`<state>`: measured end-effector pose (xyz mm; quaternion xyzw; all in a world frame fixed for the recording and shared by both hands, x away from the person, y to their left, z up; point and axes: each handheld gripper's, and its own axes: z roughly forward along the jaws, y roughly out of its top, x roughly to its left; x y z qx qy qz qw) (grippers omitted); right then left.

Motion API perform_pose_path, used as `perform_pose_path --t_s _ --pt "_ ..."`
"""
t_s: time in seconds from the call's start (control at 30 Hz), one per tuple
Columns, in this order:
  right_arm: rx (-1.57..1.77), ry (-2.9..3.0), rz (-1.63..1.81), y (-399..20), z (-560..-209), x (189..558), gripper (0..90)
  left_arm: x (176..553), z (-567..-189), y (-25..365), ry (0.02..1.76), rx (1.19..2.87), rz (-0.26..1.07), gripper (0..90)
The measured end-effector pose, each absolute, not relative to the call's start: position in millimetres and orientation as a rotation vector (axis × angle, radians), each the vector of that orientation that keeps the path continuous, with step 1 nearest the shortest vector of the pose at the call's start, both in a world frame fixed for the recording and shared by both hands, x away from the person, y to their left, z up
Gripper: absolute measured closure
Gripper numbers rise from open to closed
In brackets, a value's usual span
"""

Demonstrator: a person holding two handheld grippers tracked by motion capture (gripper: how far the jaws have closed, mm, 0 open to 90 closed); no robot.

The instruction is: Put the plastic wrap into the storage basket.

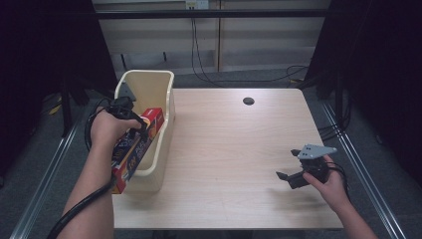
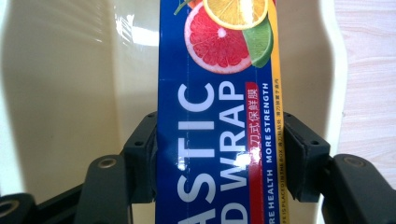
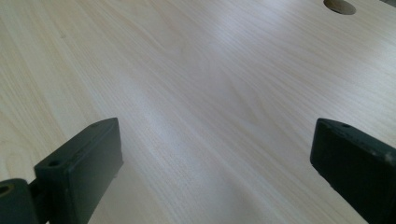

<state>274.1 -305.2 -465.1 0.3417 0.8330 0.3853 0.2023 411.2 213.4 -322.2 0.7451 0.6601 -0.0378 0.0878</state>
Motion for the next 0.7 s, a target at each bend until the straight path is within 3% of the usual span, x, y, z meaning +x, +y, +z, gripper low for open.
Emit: perform_pose_path --t_s 0.7 --pt "0.950 2.330 1.070 -305.5 -465.5 274.1 2.2 416.3 -334.8 212.1 1.989 2.218 -0.131 40.0"
